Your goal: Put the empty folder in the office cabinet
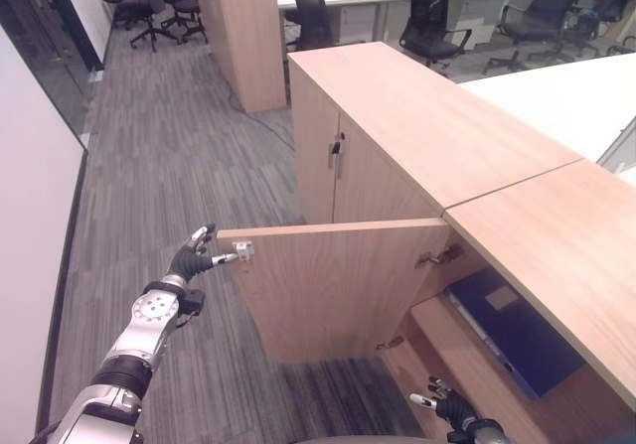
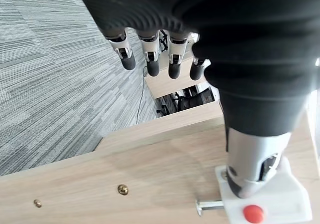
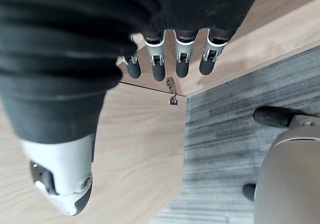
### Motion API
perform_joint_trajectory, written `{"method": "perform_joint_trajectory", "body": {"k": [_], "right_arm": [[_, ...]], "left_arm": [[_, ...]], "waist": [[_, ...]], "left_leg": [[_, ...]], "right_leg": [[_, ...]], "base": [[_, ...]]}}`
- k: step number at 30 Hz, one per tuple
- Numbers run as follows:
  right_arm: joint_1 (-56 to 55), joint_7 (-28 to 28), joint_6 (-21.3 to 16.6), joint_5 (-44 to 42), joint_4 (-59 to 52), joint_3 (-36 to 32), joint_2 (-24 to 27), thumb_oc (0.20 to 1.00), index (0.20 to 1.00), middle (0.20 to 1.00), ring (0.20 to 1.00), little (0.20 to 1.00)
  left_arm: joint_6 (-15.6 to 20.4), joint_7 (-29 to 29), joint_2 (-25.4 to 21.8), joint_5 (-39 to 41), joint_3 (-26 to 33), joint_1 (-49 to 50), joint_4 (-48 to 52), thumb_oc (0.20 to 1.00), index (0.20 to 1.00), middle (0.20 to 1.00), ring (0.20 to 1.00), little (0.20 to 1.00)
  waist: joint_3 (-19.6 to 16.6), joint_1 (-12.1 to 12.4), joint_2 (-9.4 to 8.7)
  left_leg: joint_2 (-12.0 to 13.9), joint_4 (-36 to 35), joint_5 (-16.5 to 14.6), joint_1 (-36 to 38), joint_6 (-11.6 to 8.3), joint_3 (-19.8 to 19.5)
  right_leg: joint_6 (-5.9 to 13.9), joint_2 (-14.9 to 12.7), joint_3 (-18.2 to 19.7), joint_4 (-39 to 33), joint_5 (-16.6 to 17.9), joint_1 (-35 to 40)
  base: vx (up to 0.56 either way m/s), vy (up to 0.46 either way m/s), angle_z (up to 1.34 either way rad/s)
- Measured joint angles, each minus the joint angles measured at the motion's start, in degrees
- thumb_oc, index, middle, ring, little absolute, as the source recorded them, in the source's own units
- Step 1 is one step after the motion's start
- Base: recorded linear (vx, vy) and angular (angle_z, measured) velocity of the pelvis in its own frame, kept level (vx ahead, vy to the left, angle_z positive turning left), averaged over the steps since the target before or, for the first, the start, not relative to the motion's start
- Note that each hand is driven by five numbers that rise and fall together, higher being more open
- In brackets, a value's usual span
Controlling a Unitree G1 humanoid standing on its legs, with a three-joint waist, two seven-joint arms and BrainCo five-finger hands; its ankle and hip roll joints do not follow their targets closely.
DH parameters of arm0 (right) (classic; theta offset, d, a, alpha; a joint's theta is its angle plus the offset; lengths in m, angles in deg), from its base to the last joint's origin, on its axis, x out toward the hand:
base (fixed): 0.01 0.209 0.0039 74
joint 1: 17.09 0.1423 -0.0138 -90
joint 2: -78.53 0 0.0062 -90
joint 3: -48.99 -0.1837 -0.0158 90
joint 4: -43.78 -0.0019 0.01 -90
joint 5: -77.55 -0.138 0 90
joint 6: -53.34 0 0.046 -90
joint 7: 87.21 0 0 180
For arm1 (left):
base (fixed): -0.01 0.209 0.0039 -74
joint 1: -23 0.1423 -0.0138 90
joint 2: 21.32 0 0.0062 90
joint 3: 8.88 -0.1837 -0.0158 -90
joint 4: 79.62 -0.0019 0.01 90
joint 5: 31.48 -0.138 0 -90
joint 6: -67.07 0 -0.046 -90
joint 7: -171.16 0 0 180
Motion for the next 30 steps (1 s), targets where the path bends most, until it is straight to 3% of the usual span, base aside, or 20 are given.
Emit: {"method": "perform_joint_trajectory", "body": {"k": [10, 14, 16, 17, 19, 20, 21, 22, 23, 24, 25, 26, 27, 28, 29, 30], "right_arm": [[0.9, 0.2, 0.1, 0.0, 0.3, 0.0, -0.1, 1.000, 1.000, 1.000, 1.000, 1.000], [0.7, 0.2, 1.0, 0.0, 0.4, -0.7, -0.1, 1.000, 1.000, 1.000, 1.000, 1.000], [0.8, 0.2, 1.1, 0.0, 0.4, -2.0, -0.4, 1.000, 1.000, 1.000, 1.000, 1.000], [1.1, 0.2, 1.1, 0.0, 0.5, -2.6, -0.6, 1.000, 1.000, 1.000, 1.000, 1.000], [4.1, 0.3, 1.1, -0.1, 0.4, -2.9, -0.9, 1.000, 1.000, 1.000, 1.000, 1.000], [5.4, 1.0, 1.2, -0.2, -0.1, -2.9, -1.9, 1.000, 1.000, 1.000, 1.000, 1.000], [10.0, 1.2, 0.9, -0.2, -0.5, -2.6, -2.0, 1.000, 1.000, 1.000, 1.000, 1.000], [15.1, 2.0, 1.3, -0.2, 1.6, -2.8, -2.2, 1.000, 1.000, 1.000, 1.000, 1.000], [15.5, 1.6, 1.2, -0.1, 2.1, -1.8, -3.5, 1.000, 1.000, 1.000, 1.000, 1.000], [16.9, 1.5, 1.1, -0.1, 3.5, -1.7, -4.4, 1.000, 1.000, 1.000, 1.000, 1.000], [17.3, 1.5, 1.1, -0.1, 4.6, -0.9, -4.7, 1.000, 1.000, 1.000, 1.000, 1.000], [17.4, 1.5, 1.2, 0.0, 4.9, -0.6, -5.1, 1.000, 1.000, 1.000, 1.000, 1.000], [15.3, 1.2, 0.6, 0.0, 3.6, 0.0, -5.8, 1.000, 1.000, 1.000, 1.000, 1.000], [14.5, 1.2, 0.5, 0.0, 3.5, -0.1, -5.7, 1.000, 1.000, 1.000, 1.000, 1.000], [13.4, 1.3, 1.0, 0.0, 4.5, -0.2, -5.4, 1.000, 1.000, 1.000, 1.000, 1.000], [11.8, 1.3, 1.1, 0.0, 4.4, 0.0, -5.0, 1.000, 1.000, 1.000, 1.000, 1.000]], "left_arm": [[-0.3, -0.1, 2.2, 4.4, -0.1, 0.0, 0.0, 1.000, 1.000, 1.000, 1.000, 1.000], [-1.1, 0.3, 1.9, 6.0, -1.3, 3.6, 7.6, 1.000, 1.000, 1.000, 1.000, 1.000], [-1.4, 3.6, 0.4, 6.7, -6.3, 6.2, 14.6, 1.000, 1.000, 1.000, 1.000, 1.000], [-1.4, 3.8, 1.4, 7.1, -5.4, 6.7, 15.1, 1.000, 1.000, 1.000, 1.000, 1.000], [-1.7, 6.9, 0.1, 10.2, -4.2, 8.7, 16.5, 1.000, 1.000, 1.000, 1.000, 1.000], [-2.5, 7.1, -0.2, 11.6, -3.2, 9.8, 20.4, 1.000, 1.000, 1.000, 1.000, 1.000], [-2.4, 7.2, -1.5, 12.6, -1.8, 11.1, 24.0, 1.000, 1.000, 1.000, 1.000, 1.000], [-2.9, 8.5, -1.7, 13.6, 1.4, 12.8, 28.9, 1.000, 1.000, 1.000, 1.000, 1.000], [-4.1, 9.9, -1.2, 14.6, 2.8, 17.1, 31.9, 1.000, 1.000, 1.000, 1.000, 1.000], [-4.3, 10.5, -3.0, 14.6, 3.4, 21.3, 36.3, 1.000, 1.000, 1.000, 1.000, 1.000], [-3.9, 10.9, -3.7, 14.8, 3.6, 23.3, 36.9, 1.000, 1.000, 1.000, 1.000, 1.000], [-3.9, 11.5, -3.9, 15.1, 4.2, 24.7, 37.1, 1.000, 1.000, 1.000, 1.000, 1.000], [-4.1, 12.4, -4.8, 15.6, 4.1, 26.7, 36.1, 1.000, 1.000, 1.000, 1.000, 1.000], [-4.1, 13.2, -4.8, 15.6, 4.1, 26.7, 34.9, 1.000, 1.000, 1.000, 1.000, 1.000], [-4.2, 13.4, -4.5, 15.6, 4.2, 26.9, 33.7, 1.000, 1.000, 1.000, 1.000, 1.000], [-4.5, 13.4, -4.0, 15.6, 4.5, 27.1, 32.9, 1.000, 1.000, 1.000, 1.000, 1.000]], "waist": [[0.3, 0.9, -1.22], [1.2, 2.5, -2.23], [2.0, 3.0, -2.41], [2.2, 3.1, -2.50], [5.5, 3.0, -2.56], [7.3, 4.5, -2.71], [9.4, 6.1, -0.35], [12.2, 6.8, 2.15], [12.2, 10.0, 2.51], [9.8, 11.1, 2.31], [8.7, 12.6, 1.93], [7.6, 14.3, 1.33], [5.1, 16.2, -0.54], [4.4, 15.6, -1.30], [4.0, 16.0, -1.40], [3.3, 15.7, -1.22]], "left_leg": [[-0.1, 0.0, 0.0, 0.1, -0.01, 0.2], [-0.4, 0.0, -0.2, 0.1, 0.15, 0.2], [-0.8, 0.0, -0.2, -0.2, 0.23, 0.2], [-0.9, 0.1, 0.1, -0.5, 0.54, 0.7], [-0.7, 0.5, 0.3, -1.5, 0.83, 3.3], [-1.0, 4.1, -0.3, -4.6, 1.89, 7.1], [0.2, 7.0, 0.0, -9.8, 3.82, 10.6], [2.4, 5.9, -0.1, -9.4, 5.13, 16.4], [1.8, 4.9, -0.7, -5.0, 5.88, 22.3], [1.1, 3.1, -0.8, -3.5, 5.56, 27.3], [0.7, 3.1, -1.1, -3.4, 5.14, 29.8], [0.7, 3.0, -1.4, -3.5, 4.67, 31.9], [-0.6, 3.6, -1.5, -4.4, 4.31, 34.6], [-1.2, 3.7, -1.1, -4.5, 4.25, 35.1], [-1.1, 4.6, -1.0, -4.8, 4.03, 36.1], [-0.6, 4.8, -0.5, -5.6, 3.69, 36.5]], "right_leg": [[0.21, -0.1, 0.0, 0.1, 0.2, 0.1], [0.43, -0.5, 0.0, 0.1, 0.3, 0.1], [0.70, -0.9, 0.0, 0.1, 0.5, -0.4], [0.92, -1.0, 0.2, 0.6, 0.7, -1.2], [2.19, -1.3, 1.4, 1.8, 1.1, -3.9], [2.02, -0.1, -0.1, 0.9, 6.9, -7.0], [6.92, 0.2, -1.3, -0.5, 10.8, -10.7], [3.86, -3.2, -18.3, 9.9, 4.9, -12.9], [2.93, -13.3, -23.7, 32.7, -3.1, -10.6], [6.31, -19.6, -24.3, 41.7, -5.2, -5.2], [7.17, -21.2, -24.7, 43.2, -5.8, -4.3], [8.65, -21.8, -23.6, 43.0, -6.6, -4.2], [10.22, -21.1, -22.1, 34.2, -6.7, -0.5], [10.90, -19.8, -22.1, 25.8, -6.4, 3.6], [10.37, -18.0, -22.7, 17.5, -5.8, 6.8], [10.25, -16.6, -22.8, 13.4, -5.8, 8.0]], "base": [[0.00, 0.007, 0.00], [-0.03, 0.032, 0.01], [-0.13, -0.005, -0.01], [-0.05, -0.015, -0.48], [-0.36, -0.049, -0.70], [-0.58, -0.018, -0.88], [-0.38, 0.038, -1.39], [-0.32, -0.049, -1.96], [-0.39, -0.239, -2.03], [-0.34, -0.231, -1.82], [-0.27, -0.224, -1.36], [-0.11, -0.168, -1.66], [-0.12, -0.213, -1.32], [-0.18, -0.251, -1.00], [-0.16, -0.157, -0.25], [-0.19, -0.186, -0.26]]}}
